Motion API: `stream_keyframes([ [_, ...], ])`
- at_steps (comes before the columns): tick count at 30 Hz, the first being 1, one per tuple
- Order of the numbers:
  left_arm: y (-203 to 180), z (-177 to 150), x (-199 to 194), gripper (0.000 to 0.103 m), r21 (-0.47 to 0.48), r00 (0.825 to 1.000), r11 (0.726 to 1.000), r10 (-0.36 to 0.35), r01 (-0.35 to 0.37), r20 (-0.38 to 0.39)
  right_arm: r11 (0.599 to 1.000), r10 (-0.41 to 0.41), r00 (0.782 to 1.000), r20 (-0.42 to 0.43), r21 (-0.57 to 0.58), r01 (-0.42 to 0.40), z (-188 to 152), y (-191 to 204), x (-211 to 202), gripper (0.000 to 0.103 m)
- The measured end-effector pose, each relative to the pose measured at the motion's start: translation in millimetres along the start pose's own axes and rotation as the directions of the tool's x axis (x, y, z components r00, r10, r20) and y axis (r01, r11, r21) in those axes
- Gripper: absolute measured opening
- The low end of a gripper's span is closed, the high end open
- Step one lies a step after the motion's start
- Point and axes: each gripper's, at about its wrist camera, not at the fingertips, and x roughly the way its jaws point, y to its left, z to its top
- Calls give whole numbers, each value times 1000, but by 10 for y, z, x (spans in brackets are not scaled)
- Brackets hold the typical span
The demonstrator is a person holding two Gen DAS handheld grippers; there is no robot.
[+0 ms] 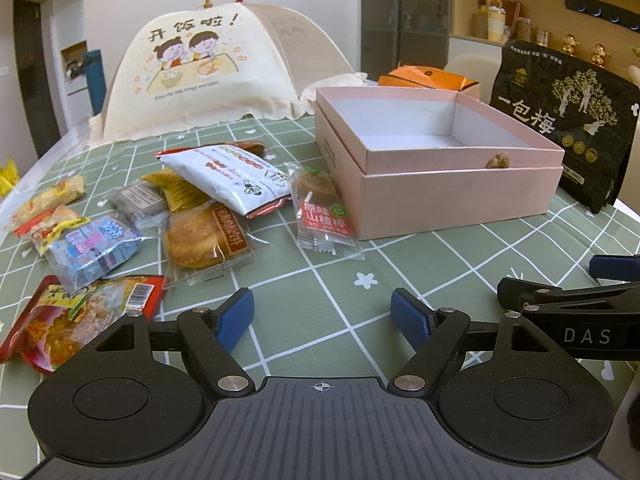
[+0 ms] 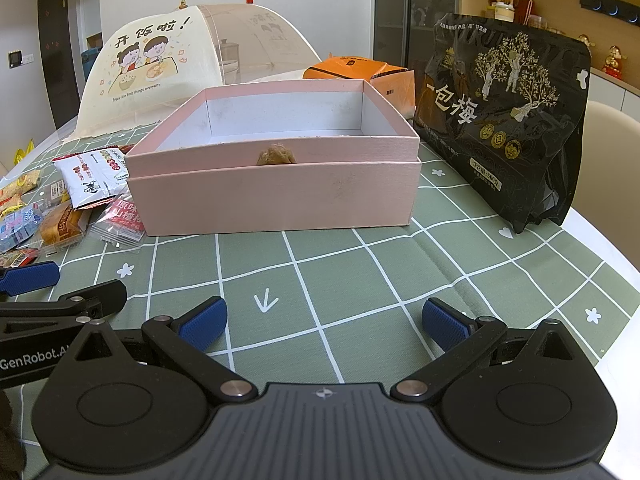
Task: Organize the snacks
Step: 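Grasp the cream wafer stick with the left gripper while the right gripper grasps the clear candy bag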
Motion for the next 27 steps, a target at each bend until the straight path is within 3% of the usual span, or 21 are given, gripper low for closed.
stream_keyframes([
  [2, 12, -23, 17, 81, -7, 1000, 1000, -3, 3, 0, 1000, 18, 1000, -26, -12, -19, 16, 1, 15, 103],
  [4, 37, -24, -24, 78, -13, 999, 999, -36, 36, -12, 997, 61, 990, -127, -42, -67, 117, 5, 42, 103],
  [6, 180, 71, -136, 67, -56, 992, 991, -121, 119, -38, 994, 74, 970, -231, -59, -90, 164, 120, 62, 103],
  [8, 380, 216, -311, 67, -75, 985, 982, -172, 172, -1, 996, 53, 963, -265, -50, -68, 195, 96, 12, 103],
  [10, 679, 407, -462, 67, -25, 988, 992, -125, 127, 86, 997, 47, 959, -279, -51, -64, 215, 79, 12, 103],
  [11, 940, 530, -472, 67, 1, 989, 997, -72, 72, 130, 996, 48, 957, -286, -56, -67, 219, 84, 6, 103],
  [13, 1407, 709, -348, 66, 1, 990, 1000, 16, -16, 142, 993, 60, 941, -334, -75, -89, 249, 91, 9, 103],
  [14, 1761, 818, -198, 63, -24, 991, 998, 62, -60, 117, 989, 73, 926, -371, -93, -115, 299, 98, 10, 102],
  [15, 2039, 895, -44, 64, -51, 994, 996, 79, -75, 76, 986, 77, 917, -392, -106, -128, 342, 135, 7, 93],
  [18, 2694, 1034, 435, 63, -73, 989, 987, 138, -142, -58, 977, 85, 928, -362, -154, -150, 470, 259, -191, 90],
  [21, 2928, 1086, 714, 64, -1, 977, 981, 192, -193, -91, 957, 125, 938, -323, -212, -201, 634, 405, -413, 90],
  [25, 2964, 1058, 1053, 67, 100, 967, 988, 140, -121, -213, 935, 144, 957, -253, -283, -215, 952, 612, -599, 90],
  [26, 2968, 1036, 1085, 66, 119, 965, 987, 136, -111, -223, 930, 167, 952, -255, -281, -238, 1064, 657, -581, 90],
  [27, 2975, 1034, 1071, 56, 113, 965, 988, 128, -104, -229, 924, 195, 943, -269, -274, -268, 1184, 695, -540, 90],
])
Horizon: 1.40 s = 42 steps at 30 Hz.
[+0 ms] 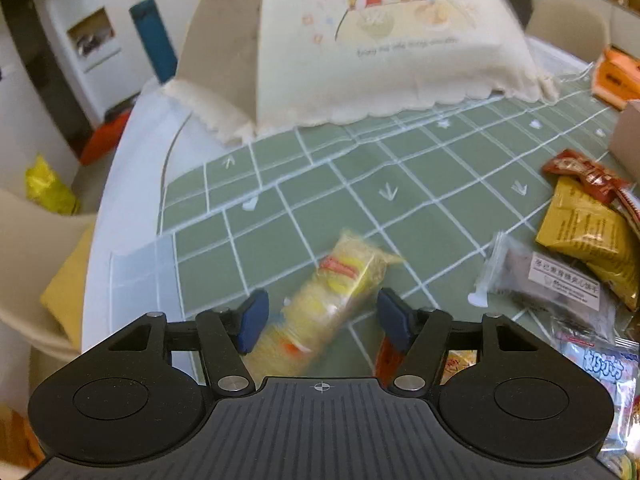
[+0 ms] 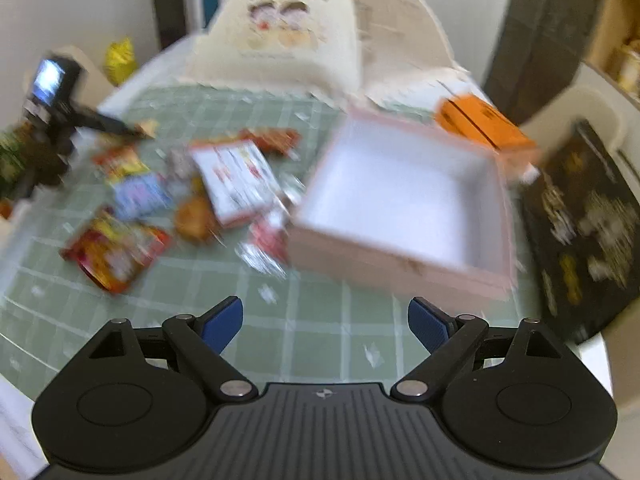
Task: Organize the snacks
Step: 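Grasp the cream wafer stick with the left gripper while the right gripper grasps the clear candy bag, then carry the wafer stick and candy bag into the pink box with both grippers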
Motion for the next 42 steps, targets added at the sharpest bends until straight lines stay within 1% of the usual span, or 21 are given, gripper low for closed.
stream_keyframes([
  [2, 55, -53, -55, 37, -65, 999, 997, -31, 31, -10, 998, 63, 998, -10, 18, -63, 280, 11, 55, 90],
  [3, 66, -111, -107, 34, -97, 998, 994, -54, 53, -10, 995, 89, 996, -12, 36, -89, 416, 6, 105, 90],
  [5, 17, -277, -235, 33, -120, 996, 988, -93, 93, 8, 994, 102, 994, -26, 54, -100, 578, 44, 233, 90],
  [8, -134, -531, -454, 33, -142, 996, 986, -86, 89, 26, 994, 101, 995, -26, 45, -100, 544, 192, 382, 86],
  [10, -194, -699, -597, 33, -201, 994, 973, -107, 111, 33, 991, 127, 991, -48, 48, -125, 446, 320, 532, 69],
  [12, -233, -829, -724, 33, -252, 989, 957, -139, 146, 44, 991, 112, 993, -48, 85, -108, 377, 419, 702, 59],
  [16, -309, -1100, -1026, 33, -311, 990, 940, -128, 142, 64, 979, 25, 1000, -3, 201, -24, 344, 497, 998, 51],
  [18, -274, -1190, -1171, 33, -368, 989, 918, -134, 150, 69, 978, -8, 1000, -2, 209, 8, 325, 533, 1117, 38],
  [19, -262, -1228, -1258, 33, -393, 989, 908, -132, 149, 70, 979, 1, 1000, -1, 204, -1, 308, 541, 1146, 34],
  [21, -262, -1283, -1434, 32, -427, 993, 897, -103, 118, 58, 981, 39, 999, 2, 189, -39, 264, 531, 1114, 10],
  [23, -269, -1352, -1596, 32, -466, 995, 879, -81, 99, 60, 985, 72, 997, -18, 157, -68, 190, 535, 1051, 1],
  [25, -280, -1441, -1724, 32, -509, 994, 854, -89, 112, 69, 982, 111, 993, -50, 156, -103, 61, 522, 961, 1],
  [27, -350, -1532, -1819, 32, -561, 983, 808, -162, 180, 83, 976, 153, 984, -96, 171, -135, -122, 509, 893, 1],
  [29, -517, -1577, -1855, 32, -579, 964, 774, -249, 257, 94, 974, 181, 977, -116, 157, -162, -324, 536, 741, 1],
  [32, -887, -1541, -1843, 31, -540, 941, 776, -322, 325, 103, 984, 160, 984, -74, 93, -153, -407, 571, 534, 2],
  [33, -994, -1518, -1835, 31, -525, 935, 780, -336, 341, 108, 990, 115, 992, -44, 89, -111, -349, 562, 508, 5],
  [35, -1179, -1500, -1812, 31, -510, 931, 783, -348, 355, 113, 988, 65, 998, -2, 141, -65, -156, 491, 563, 26],
  [36, -1244, -1493, -1792, 31, -511, 930, 783, -350, 355, 111, 980, 71, 997, 12, 187, -73, -63, 445, 613, 52],
  [37, -1311, -1486, -1767, 31, -513, 932, 783, -346, 351, 108, 971, 78, 997, 18, 227, -80, 13, 413, 682, 70],
  [41, -1495, -1502, -1747, 30, -510, 937, 793, -338, 334, 88, 937, 3, 1000, -11, 350, 1, 312, 407, 1057, 71],
  [42, -1521, -1516, -1750, 30, -509, 937, 794, -339, 332, 83, 934, -8, 1000, -20, 356, 15, 342, 427, 1143, 65],
])
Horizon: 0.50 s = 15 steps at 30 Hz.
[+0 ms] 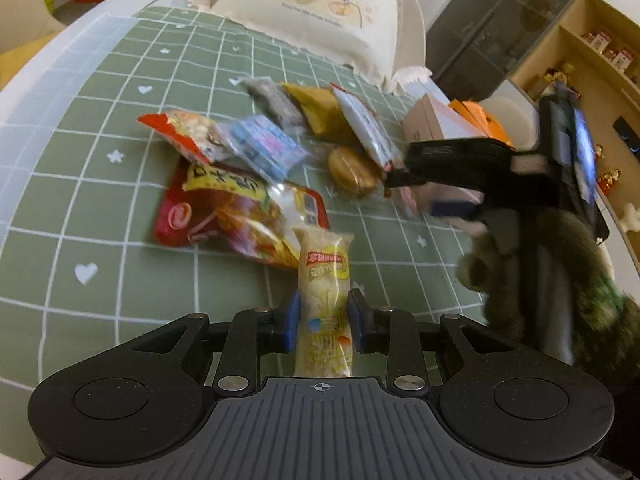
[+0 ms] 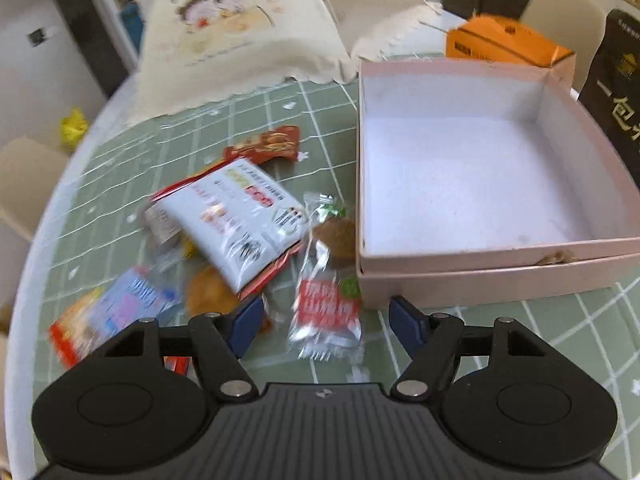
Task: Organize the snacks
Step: 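Carry the wafer stick and candy bag into the pink box with both grippers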
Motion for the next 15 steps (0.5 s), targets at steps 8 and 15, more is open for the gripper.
stream_keyframes([
  [8, 18, 36, 101, 30, 0, 999, 1000, 4, -4, -40, 975, 70, 994, -81, -204, -85, -347, -62, -199, 13],
  [15, -189, 21, 212, 30, 60, 996, 998, -19, 24, -85, 915, 156, 975, -158, -349, -203, -880, -409, -831, 27],
])
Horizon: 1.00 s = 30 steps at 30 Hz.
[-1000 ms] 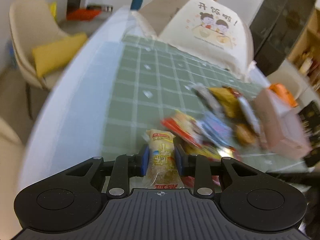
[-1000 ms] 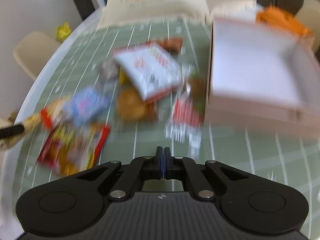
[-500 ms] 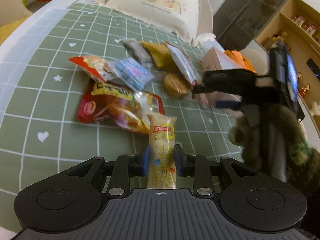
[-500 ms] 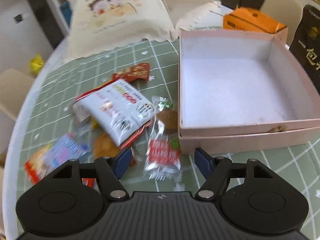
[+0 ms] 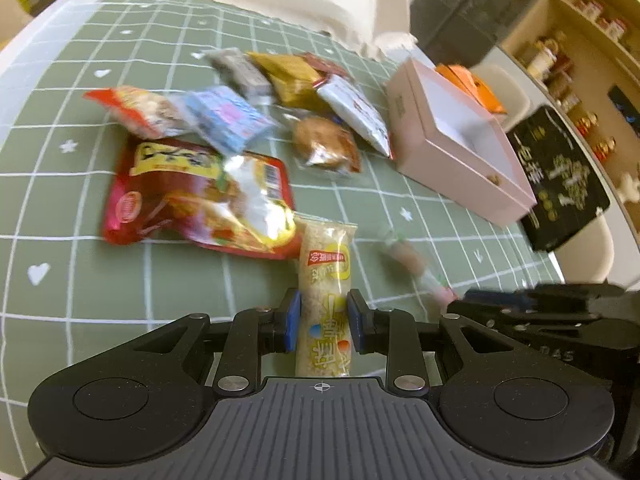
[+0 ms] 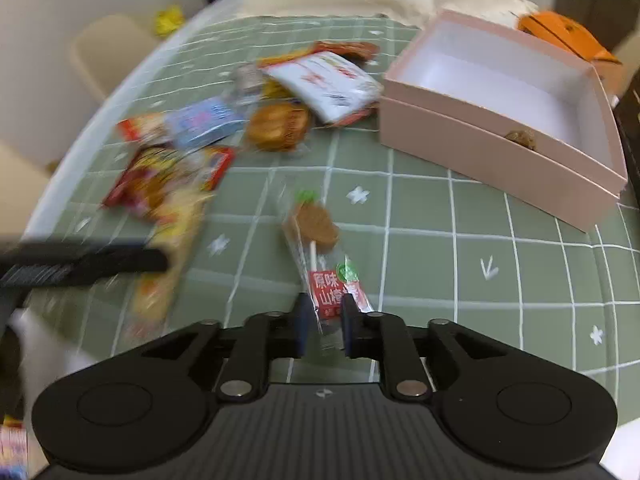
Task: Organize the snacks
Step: 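Carry the wafer stick and candy bag into the pink box with both grippers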
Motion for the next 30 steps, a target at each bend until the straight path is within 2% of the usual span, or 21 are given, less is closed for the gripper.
stream_keyframes([
  [2, -73, -23, -2, 29, 22, 1000, 1000, 6, -5, -8, 999, -24, 999, 39, -21, 25, -13, 4, -83, 38],
  [3, -97, -35, -5, 25, 30, 1000, 1000, 9, -9, -10, 999, -42, 998, 54, -25, 43, 41, -4, -60, 44],
  [5, -140, -49, -16, 18, 40, 1000, 999, 12, -11, -17, 998, -52, 997, 61, -20, 53, 124, -11, 33, 47],
  [7, -185, -38, -41, 18, 49, 1000, 999, 14, -13, -18, 999, -13, 1000, 26, -45, 15, 222, 7, 232, 52],
  [9, -232, -28, -76, 18, 68, 1000, 997, 23, -22, -18, 994, 4, 1000, -2, -108, -5, 254, 102, 363, 63],
  [11, -266, -29, -60, 18, 89, 998, 995, 48, -44, -38, 979, 6, 1000, 3, -206, -5, 278, 216, 417, 64],
  [12, -275, -29, -40, 18, 89, 997, 995, 56, -52, -48, 971, -3, 1000, 9, -240, 5, 293, 247, 429, 62],
  [14, -302, -40, -3, 21, 94, 994, 992, 87, -81, -63, 963, 0, 1000, 6, -268, 1, 324, 272, 421, 41],
  [15, -325, -42, 11, 27, 100, 993, 990, 103, -96, -65, 962, -6, 1000, -1, -272, 6, 340, 279, 402, 36],
  [20, -473, -17, 207, 35, 160, 981, 976, 167, -150, -99, 970, -13, 1000, -4, -242, 12, 254, 161, 175, 36],
  [23, -561, 14, 294, 33, 195, 975, 963, 204, -185, -85, 978, -21, 1000, -2, -206, 20, 136, 25, 42, 36],
  [24, -581, 34, 300, 32, 194, 977, 965, 194, -175, -85, 982, -29, 1000, -5, -186, 28, 107, -29, 12, 36],
  [27, -678, 158, 185, 30, 165, 996, 984, 76, -66, -52, 994, -39, 999, 4, -107, 40, 67, -219, -161, 36],
  [30, -923, 505, 45, 30, 191, 998, 981, -35, 26, 46, 1000, -7, 996, 84, -16, 9, 180, -473, -620, 36],
])
